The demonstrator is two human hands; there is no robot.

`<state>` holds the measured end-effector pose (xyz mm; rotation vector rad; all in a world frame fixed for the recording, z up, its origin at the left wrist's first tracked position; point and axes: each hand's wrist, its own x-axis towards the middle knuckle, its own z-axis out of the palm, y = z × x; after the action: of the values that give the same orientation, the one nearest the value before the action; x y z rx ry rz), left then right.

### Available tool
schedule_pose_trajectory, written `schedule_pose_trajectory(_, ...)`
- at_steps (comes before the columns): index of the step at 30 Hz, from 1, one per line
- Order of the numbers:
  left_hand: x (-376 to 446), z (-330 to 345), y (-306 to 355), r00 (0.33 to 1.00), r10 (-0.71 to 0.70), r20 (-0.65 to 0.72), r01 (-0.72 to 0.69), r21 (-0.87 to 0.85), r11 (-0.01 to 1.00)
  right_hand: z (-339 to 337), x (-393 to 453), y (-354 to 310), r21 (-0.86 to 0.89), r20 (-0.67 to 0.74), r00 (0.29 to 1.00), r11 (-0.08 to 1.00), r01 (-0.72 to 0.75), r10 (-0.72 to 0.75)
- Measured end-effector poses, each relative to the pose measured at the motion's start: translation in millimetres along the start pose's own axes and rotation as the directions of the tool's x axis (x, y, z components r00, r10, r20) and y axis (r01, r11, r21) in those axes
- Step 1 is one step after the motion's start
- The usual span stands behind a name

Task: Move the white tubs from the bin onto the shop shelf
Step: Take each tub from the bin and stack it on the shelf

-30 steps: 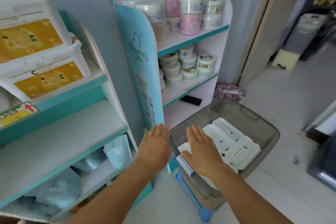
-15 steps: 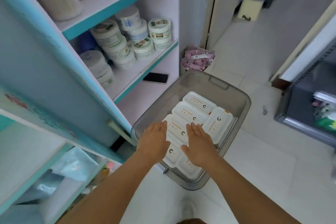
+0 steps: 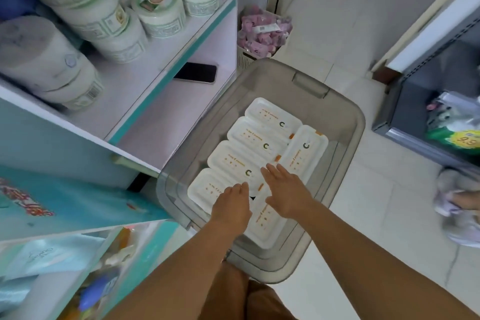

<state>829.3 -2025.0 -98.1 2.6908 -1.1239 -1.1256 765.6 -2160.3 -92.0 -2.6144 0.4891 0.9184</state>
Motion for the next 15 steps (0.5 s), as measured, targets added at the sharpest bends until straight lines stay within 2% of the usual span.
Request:
schedule_pose_trajectory(4,21,18,-2,0.998,-0.003,0.063,0.005,-0.032,0.999,8,26,13,-0.180,0.098,0.993,0.980,0.083,-0.066)
schedule_pose_trajectory(8,30,37,-1,0.993,-0.028,0.118,0.036,-0.065,0.997,19,46,23,-0.287,0.239,0.966,0.944,0.164,-0.095)
schedule_pose_trajectory(12,30,54,9,0.992,-0.055,0.117,0.066,-0.091,0.994,23,55,35,-0.335,0.328,0.935,0.908,0.252,-0.138)
schedule_pose_trajectory(15,29,65,19,0.986,-0.114,0.120,0.134,-0.177,0.975,18,58,45,-0.335,0.366,0.912,0.888,0.314,-0.184)
